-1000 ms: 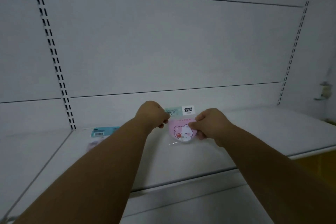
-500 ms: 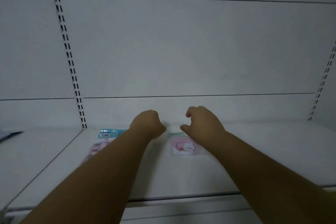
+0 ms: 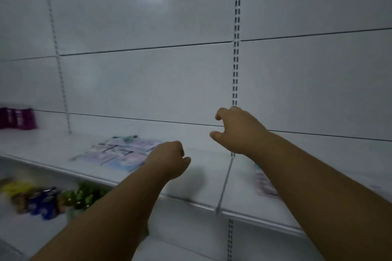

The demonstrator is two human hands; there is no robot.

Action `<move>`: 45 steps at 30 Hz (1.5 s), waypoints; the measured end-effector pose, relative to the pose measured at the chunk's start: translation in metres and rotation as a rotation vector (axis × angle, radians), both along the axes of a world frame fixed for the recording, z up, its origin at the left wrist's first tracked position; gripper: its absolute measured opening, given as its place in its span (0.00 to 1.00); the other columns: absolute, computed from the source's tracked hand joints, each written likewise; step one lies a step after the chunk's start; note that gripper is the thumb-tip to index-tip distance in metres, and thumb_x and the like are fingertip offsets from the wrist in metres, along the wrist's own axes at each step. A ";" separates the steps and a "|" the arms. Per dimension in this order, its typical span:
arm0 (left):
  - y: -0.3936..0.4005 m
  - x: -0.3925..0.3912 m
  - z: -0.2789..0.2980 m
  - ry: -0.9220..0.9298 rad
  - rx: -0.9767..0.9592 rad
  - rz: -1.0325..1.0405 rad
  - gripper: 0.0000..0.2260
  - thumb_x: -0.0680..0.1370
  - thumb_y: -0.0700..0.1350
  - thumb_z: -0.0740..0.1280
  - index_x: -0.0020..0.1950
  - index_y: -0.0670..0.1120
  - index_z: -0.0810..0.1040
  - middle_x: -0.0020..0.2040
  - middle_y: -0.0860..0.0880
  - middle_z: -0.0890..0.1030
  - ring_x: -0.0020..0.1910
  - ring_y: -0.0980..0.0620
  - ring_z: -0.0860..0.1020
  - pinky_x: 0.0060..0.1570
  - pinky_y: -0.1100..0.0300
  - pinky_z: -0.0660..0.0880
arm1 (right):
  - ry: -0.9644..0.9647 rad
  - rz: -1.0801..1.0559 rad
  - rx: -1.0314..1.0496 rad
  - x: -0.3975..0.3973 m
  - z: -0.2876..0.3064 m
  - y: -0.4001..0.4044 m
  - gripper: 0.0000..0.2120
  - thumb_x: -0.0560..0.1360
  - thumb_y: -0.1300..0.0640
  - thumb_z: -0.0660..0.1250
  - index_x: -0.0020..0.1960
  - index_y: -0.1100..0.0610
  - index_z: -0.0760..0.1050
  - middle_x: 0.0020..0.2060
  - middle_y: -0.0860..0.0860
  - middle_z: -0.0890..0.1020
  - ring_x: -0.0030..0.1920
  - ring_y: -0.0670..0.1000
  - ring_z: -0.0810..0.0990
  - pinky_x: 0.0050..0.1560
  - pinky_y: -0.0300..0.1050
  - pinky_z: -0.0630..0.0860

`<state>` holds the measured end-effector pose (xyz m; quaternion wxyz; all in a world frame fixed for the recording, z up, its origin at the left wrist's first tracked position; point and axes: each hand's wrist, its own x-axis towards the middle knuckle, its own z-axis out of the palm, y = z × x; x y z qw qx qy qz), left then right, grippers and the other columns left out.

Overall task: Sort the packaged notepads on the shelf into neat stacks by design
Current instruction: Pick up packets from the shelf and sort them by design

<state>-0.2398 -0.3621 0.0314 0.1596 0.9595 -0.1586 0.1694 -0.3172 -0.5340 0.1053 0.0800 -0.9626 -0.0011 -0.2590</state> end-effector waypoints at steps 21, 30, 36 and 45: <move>0.187 0.168 -0.023 0.123 0.029 0.001 0.24 0.74 0.66 0.64 0.57 0.49 0.78 0.52 0.49 0.82 0.51 0.50 0.79 0.53 0.53 0.77 | 0.230 0.080 0.035 0.242 -0.043 0.198 0.24 0.75 0.46 0.68 0.67 0.53 0.72 0.64 0.54 0.76 0.61 0.55 0.76 0.60 0.49 0.73; 0.172 0.176 -0.017 0.257 0.233 -0.060 0.24 0.73 0.63 0.68 0.58 0.46 0.78 0.48 0.47 0.79 0.51 0.48 0.78 0.51 0.56 0.74 | 0.337 -0.001 0.035 0.287 -0.069 0.203 0.19 0.77 0.51 0.65 0.65 0.57 0.75 0.62 0.55 0.79 0.60 0.56 0.77 0.59 0.48 0.72; 0.187 0.180 -0.004 0.368 0.022 -0.144 0.13 0.72 0.49 0.72 0.45 0.44 0.72 0.38 0.47 0.76 0.44 0.49 0.77 0.42 0.60 0.74 | 0.283 -0.035 0.079 0.275 -0.061 0.199 0.18 0.78 0.52 0.65 0.67 0.56 0.74 0.64 0.54 0.77 0.62 0.54 0.76 0.61 0.47 0.71; 0.266 0.206 0.019 0.278 -0.782 -0.143 0.08 0.75 0.42 0.70 0.52 0.45 0.76 0.47 0.45 0.80 0.44 0.45 0.79 0.41 0.56 0.75 | 0.339 -0.059 0.044 0.299 -0.075 0.217 0.20 0.79 0.52 0.63 0.68 0.59 0.73 0.67 0.56 0.75 0.66 0.56 0.73 0.65 0.46 0.68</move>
